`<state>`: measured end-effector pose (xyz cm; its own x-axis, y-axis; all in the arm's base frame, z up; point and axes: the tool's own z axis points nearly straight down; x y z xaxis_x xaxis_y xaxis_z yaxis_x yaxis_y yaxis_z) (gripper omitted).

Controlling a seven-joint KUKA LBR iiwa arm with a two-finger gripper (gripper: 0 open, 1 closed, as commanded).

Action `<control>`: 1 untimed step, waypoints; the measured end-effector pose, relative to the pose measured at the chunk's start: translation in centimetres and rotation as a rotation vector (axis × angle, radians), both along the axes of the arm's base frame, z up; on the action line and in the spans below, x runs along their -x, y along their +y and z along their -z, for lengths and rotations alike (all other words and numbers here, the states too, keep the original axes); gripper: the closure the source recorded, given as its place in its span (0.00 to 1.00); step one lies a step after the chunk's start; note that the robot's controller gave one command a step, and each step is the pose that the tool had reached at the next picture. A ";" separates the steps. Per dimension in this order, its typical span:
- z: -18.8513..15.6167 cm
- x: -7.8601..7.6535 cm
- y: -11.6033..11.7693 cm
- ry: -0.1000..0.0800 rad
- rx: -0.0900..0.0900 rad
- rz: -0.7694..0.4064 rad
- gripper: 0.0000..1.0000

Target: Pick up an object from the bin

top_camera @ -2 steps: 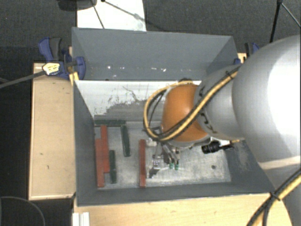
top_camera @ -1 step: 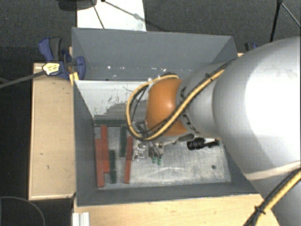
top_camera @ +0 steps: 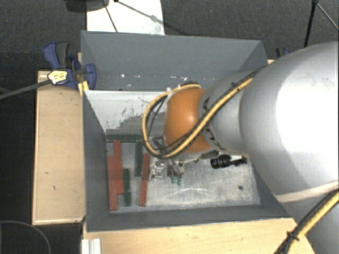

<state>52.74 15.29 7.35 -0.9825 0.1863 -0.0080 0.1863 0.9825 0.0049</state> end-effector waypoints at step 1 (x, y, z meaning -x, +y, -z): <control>0.2 1.2 -0.1 0.005 0.004 -0.272 0.00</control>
Offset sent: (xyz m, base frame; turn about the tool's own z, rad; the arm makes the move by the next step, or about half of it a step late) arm 0.0000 0.0000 0.0000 0.0000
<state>51.52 15.20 7.16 -0.9964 -0.0850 -0.0033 -0.0850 0.9964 0.0008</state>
